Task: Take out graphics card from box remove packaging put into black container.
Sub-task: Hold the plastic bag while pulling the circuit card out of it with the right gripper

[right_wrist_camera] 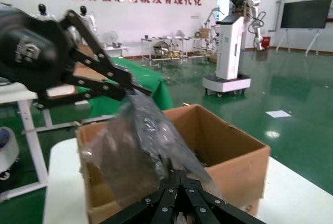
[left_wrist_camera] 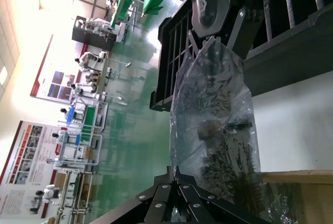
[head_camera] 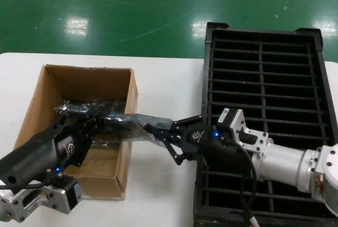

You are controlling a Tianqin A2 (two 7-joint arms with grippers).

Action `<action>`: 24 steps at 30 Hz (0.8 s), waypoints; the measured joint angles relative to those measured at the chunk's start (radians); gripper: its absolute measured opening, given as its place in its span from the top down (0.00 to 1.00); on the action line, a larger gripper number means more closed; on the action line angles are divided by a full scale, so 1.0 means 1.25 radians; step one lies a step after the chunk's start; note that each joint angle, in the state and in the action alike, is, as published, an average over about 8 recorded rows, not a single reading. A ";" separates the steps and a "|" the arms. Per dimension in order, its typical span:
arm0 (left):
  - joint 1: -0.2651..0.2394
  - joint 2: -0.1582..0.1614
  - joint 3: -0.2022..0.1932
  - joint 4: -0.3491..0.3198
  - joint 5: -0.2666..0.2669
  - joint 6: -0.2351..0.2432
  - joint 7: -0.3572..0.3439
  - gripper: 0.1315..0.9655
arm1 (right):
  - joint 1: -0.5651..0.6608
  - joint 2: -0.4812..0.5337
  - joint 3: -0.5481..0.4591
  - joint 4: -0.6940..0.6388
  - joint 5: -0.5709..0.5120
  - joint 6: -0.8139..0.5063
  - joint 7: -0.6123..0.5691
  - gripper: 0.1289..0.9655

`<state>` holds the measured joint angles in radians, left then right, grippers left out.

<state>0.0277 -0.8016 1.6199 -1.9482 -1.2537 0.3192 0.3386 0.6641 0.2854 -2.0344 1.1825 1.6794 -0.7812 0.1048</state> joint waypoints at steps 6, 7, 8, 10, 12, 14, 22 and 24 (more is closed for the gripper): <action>0.000 0.000 0.000 0.000 0.000 0.000 0.000 0.99 | 0.016 -0.011 0.004 -0.038 -0.005 0.007 -0.021 0.99; 0.000 0.000 0.000 0.000 0.000 0.000 0.000 0.99 | 0.018 -0.013 0.004 -0.042 -0.005 0.008 -0.025 0.99; 0.000 0.000 0.000 0.000 0.000 0.000 0.000 0.99 | 0.019 -0.015 0.004 -0.047 -0.006 0.008 -0.029 0.99; 0.000 0.000 0.000 0.000 0.000 0.000 0.000 0.99 | 0.023 -0.020 0.005 -0.058 -0.007 0.009 -0.037 0.99; 0.000 0.000 0.000 0.000 0.000 0.000 0.000 0.99 | 0.028 -0.026 0.005 -0.070 -0.007 0.009 -0.045 0.99; 0.000 0.000 0.000 0.000 0.000 0.000 0.000 0.99 | 0.033 -0.033 0.007 -0.083 -0.005 0.007 -0.054 0.99; 0.000 0.000 0.000 0.000 0.000 0.000 0.000 0.99 | 0.052 -0.054 0.017 -0.129 0.008 -0.005 -0.089 0.96; 0.000 0.000 0.000 0.000 0.000 0.000 0.000 0.99 | 0.054 -0.058 0.019 -0.135 0.011 -0.009 -0.095 0.95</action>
<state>0.0277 -0.8016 1.6199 -1.9482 -1.2537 0.3191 0.3386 0.7318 0.2131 -2.0104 1.0136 1.6936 -0.7919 -0.0133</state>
